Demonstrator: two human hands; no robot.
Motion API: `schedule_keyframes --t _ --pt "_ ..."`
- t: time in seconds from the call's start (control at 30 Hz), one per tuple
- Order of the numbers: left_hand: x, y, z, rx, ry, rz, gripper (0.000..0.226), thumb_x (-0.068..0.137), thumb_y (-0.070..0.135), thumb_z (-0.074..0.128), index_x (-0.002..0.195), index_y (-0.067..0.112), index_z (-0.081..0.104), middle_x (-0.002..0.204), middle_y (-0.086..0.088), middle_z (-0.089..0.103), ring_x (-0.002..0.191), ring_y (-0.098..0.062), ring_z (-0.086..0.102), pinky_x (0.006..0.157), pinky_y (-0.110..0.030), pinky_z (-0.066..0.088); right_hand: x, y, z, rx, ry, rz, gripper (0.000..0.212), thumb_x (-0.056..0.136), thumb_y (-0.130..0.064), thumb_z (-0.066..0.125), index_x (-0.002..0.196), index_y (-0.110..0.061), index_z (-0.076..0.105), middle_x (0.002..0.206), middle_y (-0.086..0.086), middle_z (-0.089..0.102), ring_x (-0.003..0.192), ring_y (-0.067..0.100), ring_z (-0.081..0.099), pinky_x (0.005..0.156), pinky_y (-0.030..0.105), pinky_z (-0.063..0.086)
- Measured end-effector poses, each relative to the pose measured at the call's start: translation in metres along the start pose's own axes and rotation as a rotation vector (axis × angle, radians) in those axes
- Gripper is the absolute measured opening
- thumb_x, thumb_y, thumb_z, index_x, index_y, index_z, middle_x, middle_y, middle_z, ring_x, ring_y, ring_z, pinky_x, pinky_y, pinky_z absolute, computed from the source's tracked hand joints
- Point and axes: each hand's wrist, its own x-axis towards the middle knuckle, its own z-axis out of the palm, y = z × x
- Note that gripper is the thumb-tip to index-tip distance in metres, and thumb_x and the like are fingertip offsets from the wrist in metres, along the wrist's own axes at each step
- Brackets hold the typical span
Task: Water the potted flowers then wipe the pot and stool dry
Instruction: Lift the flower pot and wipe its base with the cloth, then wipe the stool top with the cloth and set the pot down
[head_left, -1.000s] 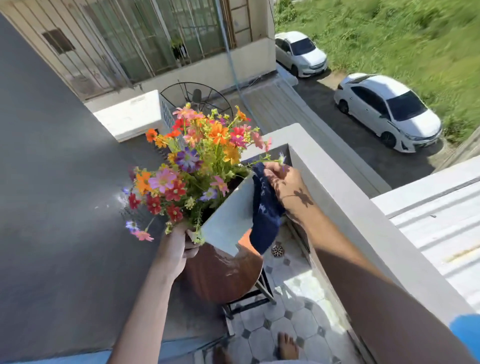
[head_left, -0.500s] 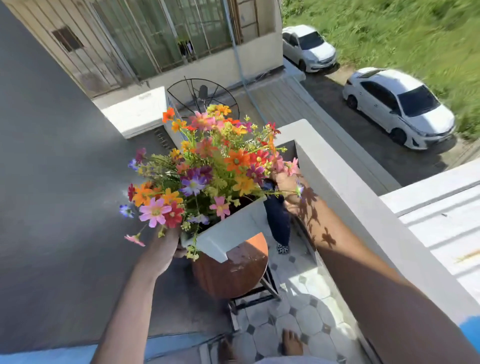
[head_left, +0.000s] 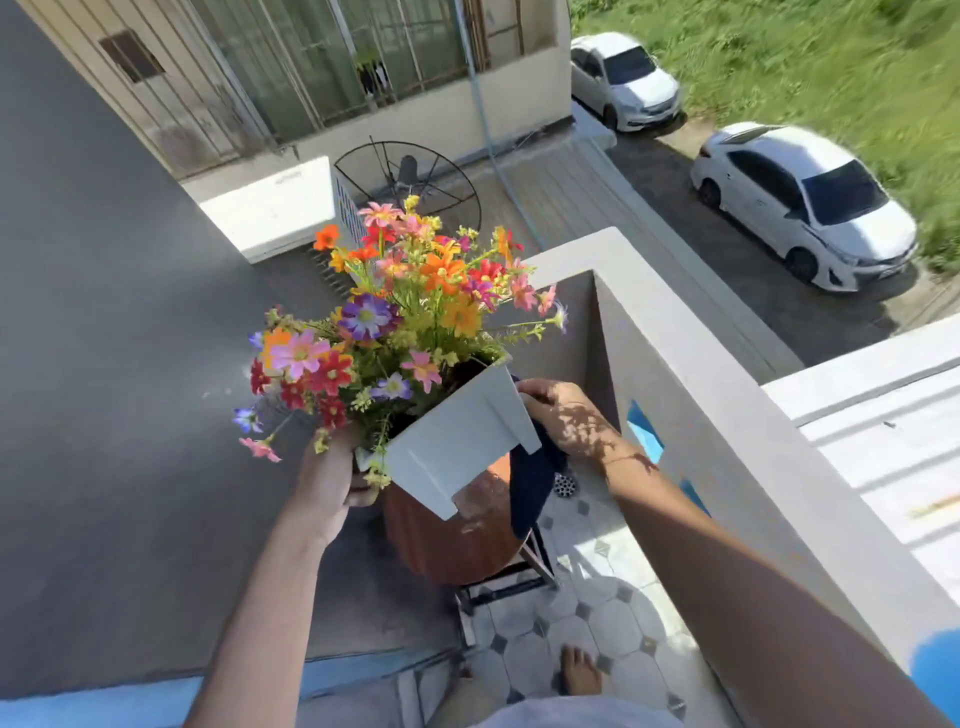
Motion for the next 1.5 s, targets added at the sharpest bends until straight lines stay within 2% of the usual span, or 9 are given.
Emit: schedule_keyframes --t 0.1,0.23,0.3,0.5,0.63,0.87,1.13,1.33,1.5 --pt "0.010 -0.005 -0.006 -0.015 0.026 -0.039 0.032 0.094 0.018 0.043 0.063 0.016 0.046 0.047 0.000 0.045 0.035 -0.012 0.034 0.041 -0.016 0.015 -0.006 0.018 0.005 0.047 -0.007 0.013 0.018 0.100 -0.003 0.050 0.106 -0.003 0.066 0.079 -0.003 0.068 0.075 0.002 0.059 0.061 0.013 0.044" --pt "0.023 -0.014 -0.012 -0.002 0.032 -0.032 0.030 0.095 0.018 0.041 0.065 0.018 0.046 0.055 -0.003 0.041 0.045 -0.016 0.031 0.043 -0.019 0.014 0.023 0.051 0.020 -0.084 0.002 -0.024 0.018 0.096 -0.025 0.058 0.107 -0.020 0.071 0.099 0.005 0.076 0.090 0.024 0.072 0.078 0.041 0.054" --pt "0.033 -0.016 -0.015 0.012 0.015 -0.042 0.028 0.094 0.016 0.043 0.066 0.017 0.045 0.057 -0.005 0.039 0.048 -0.017 0.031 0.043 -0.020 0.015 0.030 0.058 0.026 -0.035 0.051 0.014 0.020 0.096 -0.029 0.058 0.110 -0.022 0.070 0.098 0.010 0.076 0.086 0.036 0.071 0.070 0.049 0.053" --pt "0.075 -0.016 -0.024 0.037 -0.065 -0.062 0.032 0.096 0.011 0.041 0.064 0.012 0.043 0.046 0.001 0.045 0.037 -0.012 0.036 0.042 -0.021 0.020 0.063 0.092 0.062 0.023 0.116 0.116 0.019 0.097 -0.024 0.059 0.110 -0.016 0.069 0.093 0.001 0.072 0.071 0.004 0.067 0.059 0.022 0.050" --pt "0.112 -0.021 -0.029 0.017 -0.035 -0.060 0.026 0.094 0.009 0.040 0.068 0.009 0.042 0.050 0.001 0.046 0.039 -0.012 0.040 0.043 -0.023 0.021 0.085 0.119 0.090 -0.079 0.084 0.171 0.015 0.096 -0.021 0.058 0.104 -0.021 0.071 0.101 0.003 0.073 0.089 0.020 0.067 0.073 0.036 0.053" --pt "0.164 -0.033 -0.030 -0.022 0.159 -0.075 0.020 0.100 0.011 0.037 0.080 0.014 0.041 0.060 -0.006 0.046 0.048 -0.014 0.046 0.038 -0.020 0.025 0.094 0.160 0.166 -0.566 -0.101 -0.033 0.023 0.096 -0.017 0.055 0.116 -0.014 0.067 0.113 0.004 0.065 0.109 0.018 0.058 0.091 0.018 0.038" --pt "0.190 -0.045 -0.044 -0.110 0.224 -0.111 0.009 0.095 0.007 0.038 0.087 0.006 0.040 0.044 0.007 0.049 0.044 -0.012 0.047 0.040 -0.023 0.024 0.078 0.229 0.238 -1.202 -0.522 -0.122 0.053 0.088 -0.035 0.054 0.140 -0.029 0.040 0.134 0.014 0.044 0.120 0.038 0.040 0.094 0.050 0.038" --pt "0.195 -0.055 -0.043 -0.111 0.254 -0.125 0.026 0.095 0.005 0.039 0.071 0.013 0.041 0.046 0.003 0.050 0.046 -0.015 0.045 0.045 -0.027 0.025 0.081 0.265 0.235 -1.314 -0.589 -0.255 0.079 0.081 -0.055 0.064 0.148 -0.034 0.026 0.147 0.015 0.035 0.130 0.038 0.035 0.100 0.054 0.036" --pt "0.192 -0.062 -0.045 -0.092 0.243 -0.128 0.027 0.094 0.006 0.040 0.068 0.011 0.044 0.045 0.003 0.051 0.047 -0.017 0.046 0.046 -0.029 0.027 0.094 0.273 0.227 -1.280 -0.514 -0.299 0.058 0.090 -0.049 0.054 0.143 -0.033 0.036 0.139 0.011 0.043 0.122 0.035 0.042 0.093 0.051 0.044"
